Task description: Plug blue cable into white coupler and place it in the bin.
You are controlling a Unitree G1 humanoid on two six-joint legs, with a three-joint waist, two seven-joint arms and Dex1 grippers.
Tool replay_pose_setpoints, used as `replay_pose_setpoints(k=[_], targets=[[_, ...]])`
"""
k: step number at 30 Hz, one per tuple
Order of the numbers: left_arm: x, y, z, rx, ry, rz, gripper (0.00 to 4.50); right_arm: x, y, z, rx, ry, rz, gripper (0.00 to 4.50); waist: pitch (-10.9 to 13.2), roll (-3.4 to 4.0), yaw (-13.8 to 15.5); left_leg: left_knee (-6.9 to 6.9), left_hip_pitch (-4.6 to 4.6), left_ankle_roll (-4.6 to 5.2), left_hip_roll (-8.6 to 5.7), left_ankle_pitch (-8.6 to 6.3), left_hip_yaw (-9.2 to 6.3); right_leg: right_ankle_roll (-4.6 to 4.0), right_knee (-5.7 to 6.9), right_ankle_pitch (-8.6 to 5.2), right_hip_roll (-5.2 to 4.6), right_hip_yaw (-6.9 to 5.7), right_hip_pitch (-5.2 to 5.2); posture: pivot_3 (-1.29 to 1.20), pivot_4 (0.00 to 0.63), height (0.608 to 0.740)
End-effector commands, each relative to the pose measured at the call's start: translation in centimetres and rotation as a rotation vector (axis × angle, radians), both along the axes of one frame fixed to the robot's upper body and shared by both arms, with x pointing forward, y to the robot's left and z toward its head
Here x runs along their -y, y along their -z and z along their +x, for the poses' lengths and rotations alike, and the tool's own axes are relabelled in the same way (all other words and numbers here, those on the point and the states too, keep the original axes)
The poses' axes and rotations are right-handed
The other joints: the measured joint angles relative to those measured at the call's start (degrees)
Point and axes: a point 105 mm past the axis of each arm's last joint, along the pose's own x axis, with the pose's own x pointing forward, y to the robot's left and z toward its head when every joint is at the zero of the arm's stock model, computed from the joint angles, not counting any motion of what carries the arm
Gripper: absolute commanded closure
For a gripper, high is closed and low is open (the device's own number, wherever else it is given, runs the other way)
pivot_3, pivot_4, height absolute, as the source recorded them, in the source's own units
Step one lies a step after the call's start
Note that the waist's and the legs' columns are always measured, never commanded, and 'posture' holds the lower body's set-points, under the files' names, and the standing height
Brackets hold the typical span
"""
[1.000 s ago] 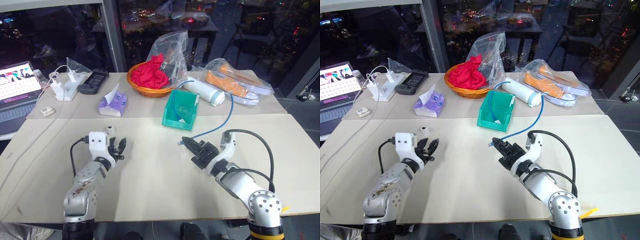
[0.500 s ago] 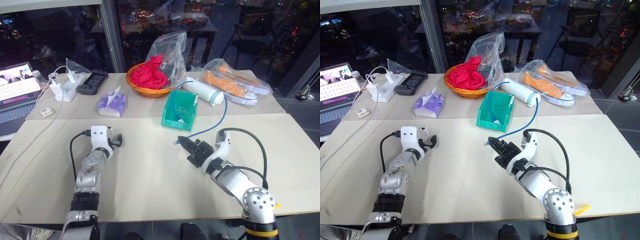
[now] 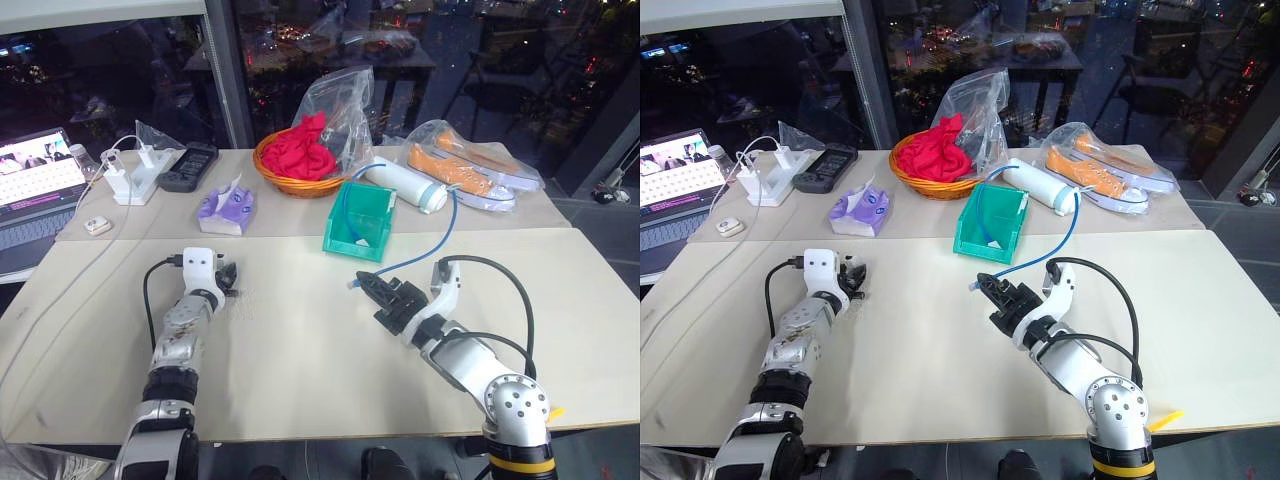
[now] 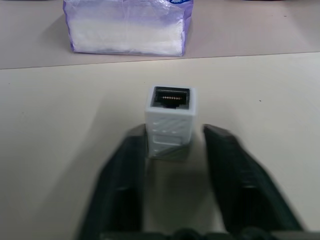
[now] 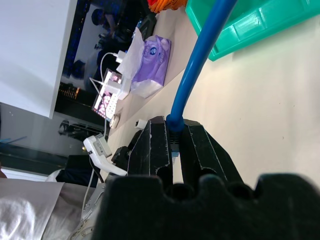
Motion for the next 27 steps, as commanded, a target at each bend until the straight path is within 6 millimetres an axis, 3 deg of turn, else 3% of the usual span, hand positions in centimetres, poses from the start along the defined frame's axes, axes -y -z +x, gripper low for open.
replay_pose_setpoints(k=[1,6,8,10,13,15,18,21,27], targets=[[-0.3,0.9,-0.1,-0.037,-0.005,-0.004,3.89,-0.1,-1.2,-0.2,0.048,-0.002,0.02,4.5,0.0,0.0,0.0,0.0,0.0,0.0,0.0,0.0,0.0,0.0,0.0,0.0,0.0,0.0,0.0,0.0,0.15,0.723],[-0.3,0.5,0.0,-0.025,-0.007,-0.019,3.89,-0.1,-1.1,-0.2,0.044,-0.004,0.021,4.5,0.0,0.0,0.0,0.0,0.0,0.0,0.0,0.0,0.0,0.0,0.0,0.0,0.0,0.0,0.0,0.0,0.15,0.723],[0.6,-0.6,0.0,0.032,0.035,-0.018,3.89,-0.1,-1.1,-0.1,0.043,-0.004,0.019,4.5,0.0,0.0,0.0,0.0,-0.01,0.0,0.0,0.0,0.0,0.0,-0.01,0.0,0.0,0.0,-0.02,0.0,0.15,0.723],[2.8,-2.6,-0.4,0.128,0.143,-0.009,3.89,-0.1,-1.1,-0.2,0.046,-0.005,0.009,4.5,0.0,0.0,-0.1,-0.01,-0.05,0.0,0.01,0.0,0.0,0.0,-0.03,0.0,0.0,0.0,-0.06,0.0,0.15,0.723],[8.4,-5.9,-3.1,0.28,0.462,-0.032,3.89,0.2,-1.5,-0.2,0.081,0.012,-0.029,4.5,0.0,0.0,0.0,-0.02,-0.35,-0.01,0.0,0.0,-0.02,0.01,-0.11,-0.01,-0.01,0.0,-0.28,0.0,0.15,0.723],[11.8,-5.4,-5.7,0.268,0.669,0.062,3.89,0.7,-2.4,-0.1,0.131,0.052,-0.062,4.5,0.0,0.0,-0.2,0.0,-0.65,-0.06,0.0,0.03,-0.03,0.04,-0.11,0.01,-0.02,-0.01,-0.51,0.0,0.15,0.723],[14.1,-3.3,-8.1,0.201,0.83,0.138,3.89,1.7,-3.9,0.0,0.21,0.13,-0.095,4.5,0.0,0.01,-0.5,-0.02,-0.78,-0.32,-0.01,0.17,-0.01,0.07,-0.1,0.03,-0.05,-0.01,-0.6,0.0,0.15,0.723],[16.4,-1.7,-10.4,0.15,0.988,0.154,3.89,2.7,-5.0,-0.6,0.264,0.208,-0.172,4.5,0.0,0.03,-0.7,-0.13,-0.76,0.1,0.0,-0.06,0.0,0.06,-0.17,0.02,-0.01,-0.01,-0.62,0.0,0.15,0.723],[18.0,-0.8,-9.8,0.102,1.011,0.173,3.89,1.2,-4.2,-2.2,0.288,0.135,-0.369,4.5,0.0,0.01,-0.1,-0.01,-0.73,0.11,-0.01,-0.06,-0.01,0.06,-0.21,0.01,0.0,-0.01,-0.62,0.0,0.15,0.723]])
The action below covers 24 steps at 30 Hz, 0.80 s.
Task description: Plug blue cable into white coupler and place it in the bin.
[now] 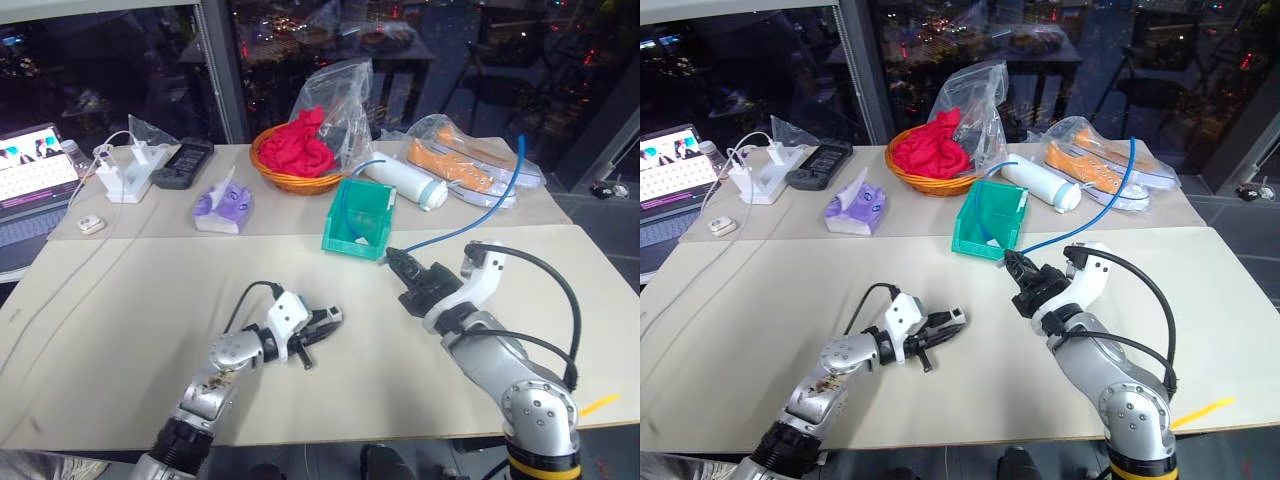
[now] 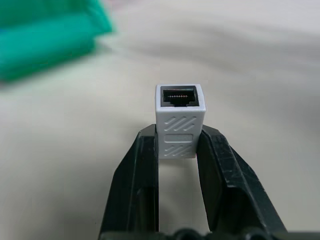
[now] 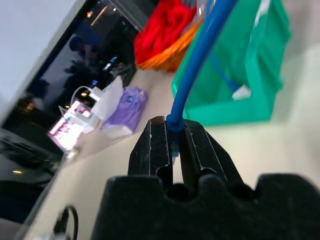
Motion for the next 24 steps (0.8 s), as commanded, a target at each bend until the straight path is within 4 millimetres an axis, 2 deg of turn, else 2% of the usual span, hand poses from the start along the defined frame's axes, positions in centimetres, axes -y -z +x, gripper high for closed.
replay_pose_setpoints(k=[1,5,10,24], targets=[[1.3,-0.8,0.5,0.034,0.029,0.007,3.89,-1.8,0.1,-1.5,0.007,-0.069,-0.096,4.5,0.0,0.0,0.0,0.0,0.02,0.0,0.0,0.0,0.0,0.0,0.02,0.0,0.0,0.0,0.01,0.0,0.15,0.723],[2.2,-0.2,0.5,0.039,0.065,0.034,3.89,-3.3,1.4,-2.0,-0.048,-0.136,-0.173,4.5,0.0,0.0,-0.3,-0.01,0.09,0.0,0.0,0.0,0.01,-0.01,-0.02,0.0,0.0,0.01,0.12,0.0,0.15,0.723],[2.7,-0.2,0.1,0.04,0.089,0.028,3.89,-3.1,2.3,-1.9,-0.088,-0.118,-0.218,4.5,0.0,0.0,-0.1,0.0,0.05,0.01,-0.01,0.0,0.0,-0.01,-0.07,0.0,-0.02,0.01,0.11,0.0,0.15,0.723],[2.7,-0.2,0.0,0.043,0.073,0.025,3.89,-3.4,4.3,-2.1,-0.179,-0.15,-0.239,4.5,0.0,0.0,-0.1,0.0,0.06,0.01,0.0,-0.01,0.0,-0.01,-0.06,0.0,-0.01,0.01,0.11,0.0,0.15,0.723]])
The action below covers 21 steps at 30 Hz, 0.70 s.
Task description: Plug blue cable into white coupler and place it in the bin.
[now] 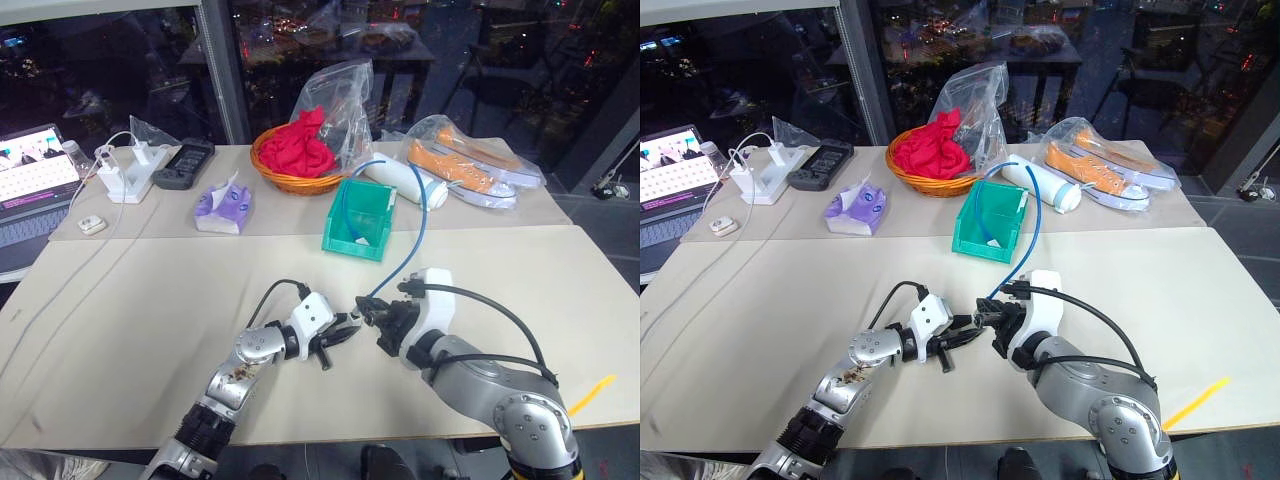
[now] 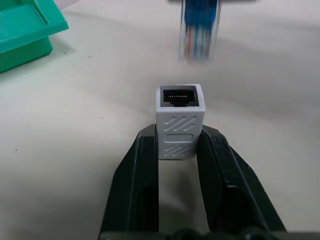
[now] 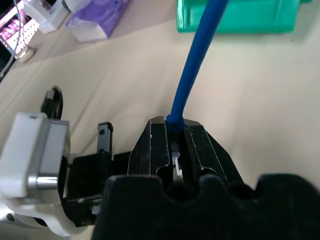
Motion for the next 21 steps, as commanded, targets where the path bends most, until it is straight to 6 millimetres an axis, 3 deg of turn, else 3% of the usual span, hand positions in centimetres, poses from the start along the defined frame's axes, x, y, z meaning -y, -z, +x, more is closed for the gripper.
replay_pose_setpoints(k=[1,15,21], targets=[[0.3,-1.0,-0.4,0.046,0.013,-0.019,3.89,-0.4,-0.2,-0.3,0.004,-0.035,0.003,4.5,0.0,0.0,0.0,0.0,0.0,0.0,0.0,0.0,0.0,0.0,0.0,0.0,0.0,0.0,0.0,0.0,0.15,0.723],[0.4,-1.1,-0.7,0.04,0.01,-0.032,3.89,-0.4,0.4,0.3,0.003,-0.044,-0.033,4.5,0.0,0.0,0.0,0.0,0.01,0.0,0.0,0.0,0.0,0.0,0.01,0.0,0.0,0.0,0.0,0.0,0.15,0.723],[0.2,-1.0,-0.7,0.034,0.01,-0.027,3.89,-0.1,-1.0,0.5,0.057,-0.021,0.021,4.5,0.0,0.0,0.0,0.01,0.01,0.0,0.0,0.0,0.0,0.0,0.02,0.0,0.0,0.0,0.0,0.0,0.15,0.723]])
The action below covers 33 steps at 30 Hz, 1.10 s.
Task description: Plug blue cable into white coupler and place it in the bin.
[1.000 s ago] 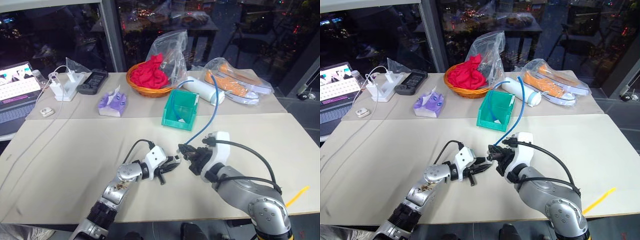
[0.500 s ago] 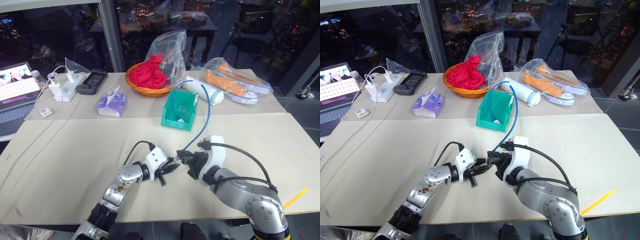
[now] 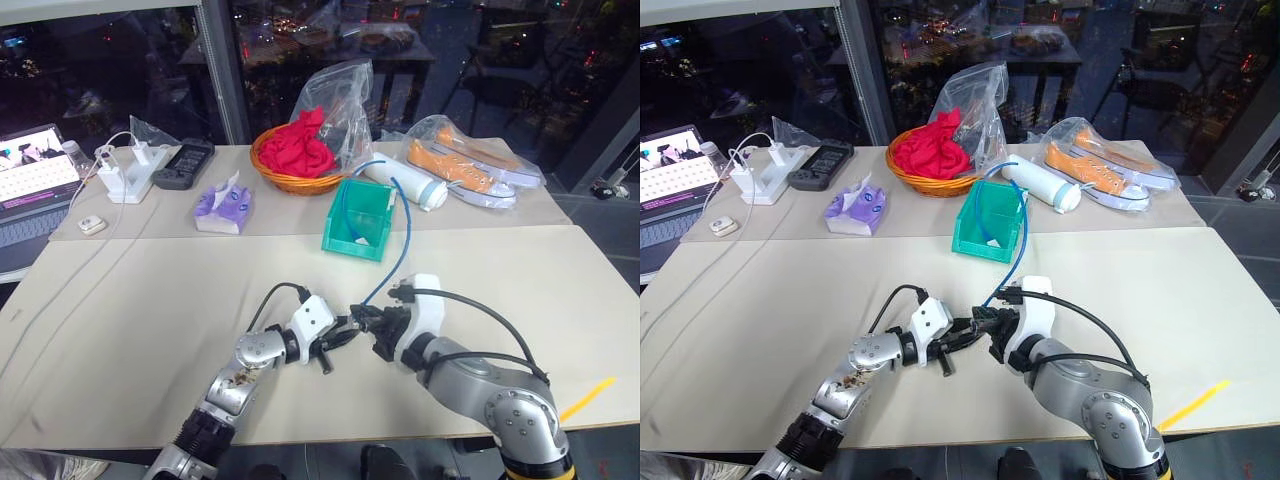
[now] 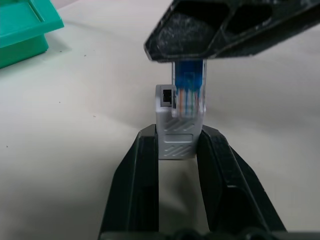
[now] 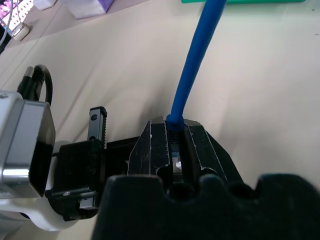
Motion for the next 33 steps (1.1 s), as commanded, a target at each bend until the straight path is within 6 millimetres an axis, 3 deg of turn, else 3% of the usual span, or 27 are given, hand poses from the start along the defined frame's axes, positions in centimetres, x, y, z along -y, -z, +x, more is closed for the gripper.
replay_pose_setpoints(k=[1,7,33], targets=[[0.2,-1.2,-0.2,0.044,0.015,-0.019,3.89,0.2,-2.4,0.1,0.096,0.012,0.052,4.5,0.0,0.0,0.0,0.0,0.0,0.0,0.0,0.0,0.0,0.0,0.0,0.0,0.0,0.0,0.0,0.0,0.15,0.723],[0.3,-1.2,-0.2,0.051,0.021,-0.011,3.89,0.3,-2.7,0.1,0.107,0.017,0.067,4.5,0.0,0.0,0.0,0.0,0.0,0.0,0.0,0.0,0.0,0.0,0.01,0.0,0.0,0.0,0.0,0.0,0.15,0.723],[0.2,-1.3,-0.2,0.058,0.013,-0.015,3.89,0.3,-0.2,0.3,0.009,0.013,0.007,4.5,0.0,0.0,0.0,0.0,0.01,0.0,0.0,0.0,0.0,0.0,0.02,0.0,0.0,0.0,0.0,0.0,0.15,0.723]])
